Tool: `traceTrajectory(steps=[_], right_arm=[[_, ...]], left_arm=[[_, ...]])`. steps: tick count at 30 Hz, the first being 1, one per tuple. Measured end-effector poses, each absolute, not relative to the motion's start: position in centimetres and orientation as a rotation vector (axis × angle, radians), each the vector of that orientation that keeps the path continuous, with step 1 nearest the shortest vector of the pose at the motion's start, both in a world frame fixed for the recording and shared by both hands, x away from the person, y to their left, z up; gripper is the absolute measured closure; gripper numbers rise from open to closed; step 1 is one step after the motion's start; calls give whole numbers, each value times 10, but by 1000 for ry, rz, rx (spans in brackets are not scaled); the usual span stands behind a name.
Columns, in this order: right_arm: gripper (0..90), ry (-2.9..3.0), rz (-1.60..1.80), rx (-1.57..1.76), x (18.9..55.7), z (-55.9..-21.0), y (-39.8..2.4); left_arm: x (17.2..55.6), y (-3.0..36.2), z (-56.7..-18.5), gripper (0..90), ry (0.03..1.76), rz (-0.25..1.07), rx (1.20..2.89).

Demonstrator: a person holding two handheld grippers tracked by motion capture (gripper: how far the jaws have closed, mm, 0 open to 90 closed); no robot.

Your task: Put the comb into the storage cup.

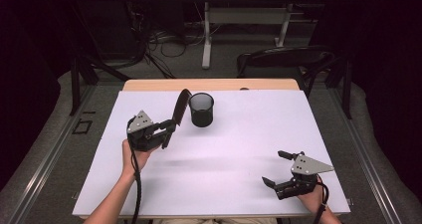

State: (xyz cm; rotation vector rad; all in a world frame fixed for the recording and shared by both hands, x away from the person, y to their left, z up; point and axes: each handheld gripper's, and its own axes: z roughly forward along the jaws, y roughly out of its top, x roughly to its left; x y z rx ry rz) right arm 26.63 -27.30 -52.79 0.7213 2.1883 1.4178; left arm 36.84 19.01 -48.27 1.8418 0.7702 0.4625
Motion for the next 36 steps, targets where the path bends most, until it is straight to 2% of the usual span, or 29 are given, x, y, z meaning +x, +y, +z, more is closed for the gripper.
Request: traceTrajectory(steps=[36], right_arm=[[0, 2189, 1418, 720, 266, -528, -272]], left_arm=[[387, 179, -466, 721, 768, 461, 1775]])
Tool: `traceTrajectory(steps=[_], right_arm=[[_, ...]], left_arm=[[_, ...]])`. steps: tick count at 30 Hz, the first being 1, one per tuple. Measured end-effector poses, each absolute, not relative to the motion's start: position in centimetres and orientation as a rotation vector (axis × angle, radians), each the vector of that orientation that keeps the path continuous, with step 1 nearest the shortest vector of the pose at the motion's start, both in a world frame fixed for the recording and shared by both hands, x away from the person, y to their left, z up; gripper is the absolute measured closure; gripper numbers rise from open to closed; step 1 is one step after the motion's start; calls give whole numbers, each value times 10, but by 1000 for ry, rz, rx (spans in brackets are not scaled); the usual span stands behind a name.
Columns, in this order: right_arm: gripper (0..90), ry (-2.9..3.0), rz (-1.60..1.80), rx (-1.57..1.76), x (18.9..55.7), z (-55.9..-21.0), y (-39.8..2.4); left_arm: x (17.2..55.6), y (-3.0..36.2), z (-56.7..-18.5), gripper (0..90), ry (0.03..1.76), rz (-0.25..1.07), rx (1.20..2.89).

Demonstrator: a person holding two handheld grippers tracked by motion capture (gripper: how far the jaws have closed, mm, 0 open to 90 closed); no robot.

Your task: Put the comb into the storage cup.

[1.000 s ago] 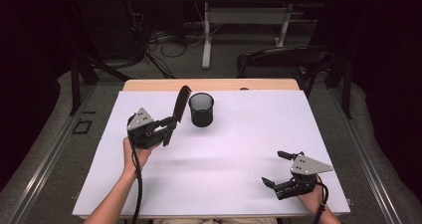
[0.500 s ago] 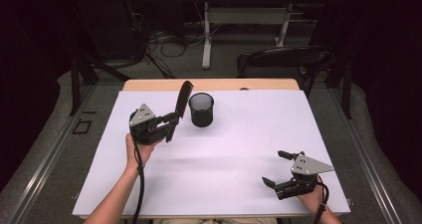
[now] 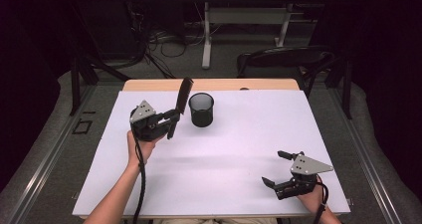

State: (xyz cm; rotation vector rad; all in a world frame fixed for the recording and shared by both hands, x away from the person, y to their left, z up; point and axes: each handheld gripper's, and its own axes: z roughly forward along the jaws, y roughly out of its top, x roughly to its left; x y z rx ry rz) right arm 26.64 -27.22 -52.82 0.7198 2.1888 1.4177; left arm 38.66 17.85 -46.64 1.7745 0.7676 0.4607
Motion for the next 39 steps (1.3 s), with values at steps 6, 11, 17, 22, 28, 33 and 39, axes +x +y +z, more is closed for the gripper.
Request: traceTrajectory(steps=[6, 11, 17, 22, 28, 33, 39], right_arm=[[0, 2190, 1415, 720, 266, -528, -273], [0, 2190, 1414, 720, 266, -528, -273], [0, 2189, 1412, 720, 266, -528, -273], [0, 2190, 1413, 719, 266, -528, -273], [0, 2192, 1413, 722, 266, -528, -273], [0, 2192, 1414, 724, 266, -528, -273], [0, 2192, 1414, 722, 267, -528, -272]], left_arm=[[391, 177, -464, 721, 771, 461, 1768], [394, 176, -461, 721, 769, 457, 1759], [397, 174, -457, 721, 768, 460, 1752], [400, 172, -455, 721, 768, 462, 1742], [404, 170, -451, 721, 767, 466, 1743], [406, 169, -448, 721, 765, 466, 1737], [409, 166, -445, 721, 761, 467, 1730]])
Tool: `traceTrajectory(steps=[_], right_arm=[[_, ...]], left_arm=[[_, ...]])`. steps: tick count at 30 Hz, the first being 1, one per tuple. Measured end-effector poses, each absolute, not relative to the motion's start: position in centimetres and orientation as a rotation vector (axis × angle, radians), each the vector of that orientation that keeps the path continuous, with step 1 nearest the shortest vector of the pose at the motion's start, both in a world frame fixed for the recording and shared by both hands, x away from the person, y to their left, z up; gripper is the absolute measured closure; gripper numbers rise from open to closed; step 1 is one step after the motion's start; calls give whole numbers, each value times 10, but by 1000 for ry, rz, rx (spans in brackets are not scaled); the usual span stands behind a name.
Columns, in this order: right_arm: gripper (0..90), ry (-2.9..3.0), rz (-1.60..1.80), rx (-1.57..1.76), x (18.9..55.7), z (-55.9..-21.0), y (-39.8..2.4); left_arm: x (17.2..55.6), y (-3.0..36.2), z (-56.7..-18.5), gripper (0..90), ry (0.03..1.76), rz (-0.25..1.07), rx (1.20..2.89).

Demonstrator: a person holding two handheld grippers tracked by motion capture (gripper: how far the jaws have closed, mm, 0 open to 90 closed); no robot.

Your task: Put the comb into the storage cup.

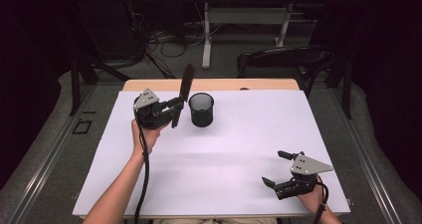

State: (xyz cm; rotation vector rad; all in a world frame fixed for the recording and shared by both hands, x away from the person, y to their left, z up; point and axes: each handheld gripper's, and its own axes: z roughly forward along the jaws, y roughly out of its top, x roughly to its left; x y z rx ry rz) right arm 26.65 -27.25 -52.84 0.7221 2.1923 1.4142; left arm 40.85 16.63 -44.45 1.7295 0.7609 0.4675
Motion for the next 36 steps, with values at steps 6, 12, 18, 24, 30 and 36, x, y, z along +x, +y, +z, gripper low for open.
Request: traceTrajectory(steps=[6, 12, 18, 24, 30, 36], right_arm=[[0, 2192, 1416, 723, 267, -529, -273], [0, 2193, 1415, 723, 267, -529, -272], [0, 2194, 1413, 724, 267, -529, -273], [0, 2194, 1413, 725, 267, -529, -273], [0, 2193, 1413, 726, 267, -529, -273], [0, 2192, 1407, 730, 266, -528, -273]], left_arm=[[411, 164, -440, 721, 755, 473, 1725], [414, 163, -437, 721, 756, 482, 1727], [418, 161, -435, 721, 758, 484, 1723], [421, 160, -431, 721, 756, 490, 1722], [424, 158, -428, 721, 752, 494, 1717], [426, 158, -426, 721, 757, 498, 1710]])
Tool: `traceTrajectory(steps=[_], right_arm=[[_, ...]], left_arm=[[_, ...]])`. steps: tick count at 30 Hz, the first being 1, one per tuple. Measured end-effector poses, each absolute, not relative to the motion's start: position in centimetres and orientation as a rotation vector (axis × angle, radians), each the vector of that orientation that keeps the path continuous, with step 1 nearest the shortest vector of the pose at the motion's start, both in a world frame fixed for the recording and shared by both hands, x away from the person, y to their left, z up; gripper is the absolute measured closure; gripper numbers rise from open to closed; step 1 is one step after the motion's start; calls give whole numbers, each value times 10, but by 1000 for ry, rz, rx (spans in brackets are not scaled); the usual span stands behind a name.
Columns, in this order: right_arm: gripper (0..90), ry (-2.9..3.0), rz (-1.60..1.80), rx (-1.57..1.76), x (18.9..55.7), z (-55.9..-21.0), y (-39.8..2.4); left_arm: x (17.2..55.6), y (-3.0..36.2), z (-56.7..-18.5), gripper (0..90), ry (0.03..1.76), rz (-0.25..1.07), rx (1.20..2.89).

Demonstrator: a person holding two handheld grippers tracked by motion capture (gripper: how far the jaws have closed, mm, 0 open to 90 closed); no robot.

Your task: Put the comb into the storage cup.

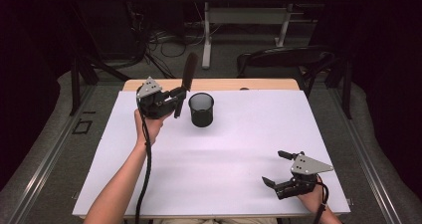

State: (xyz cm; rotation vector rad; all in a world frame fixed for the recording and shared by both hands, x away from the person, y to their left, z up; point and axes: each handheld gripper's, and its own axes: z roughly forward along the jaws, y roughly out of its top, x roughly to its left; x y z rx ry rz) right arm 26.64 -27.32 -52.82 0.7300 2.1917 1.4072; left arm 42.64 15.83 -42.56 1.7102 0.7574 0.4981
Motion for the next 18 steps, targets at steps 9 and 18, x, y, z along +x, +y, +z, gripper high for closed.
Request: traceTrajectory(steps=[9, 18], right_arm=[[0, 2185, 1420, 733, 267, -528, -273], [0, 2191, 1416, 730, 267, -528, -273]], left_arm=[[429, 157, -423, 721, 761, 503, 1702], [432, 156, -422, 721, 767, 514, 1700]])
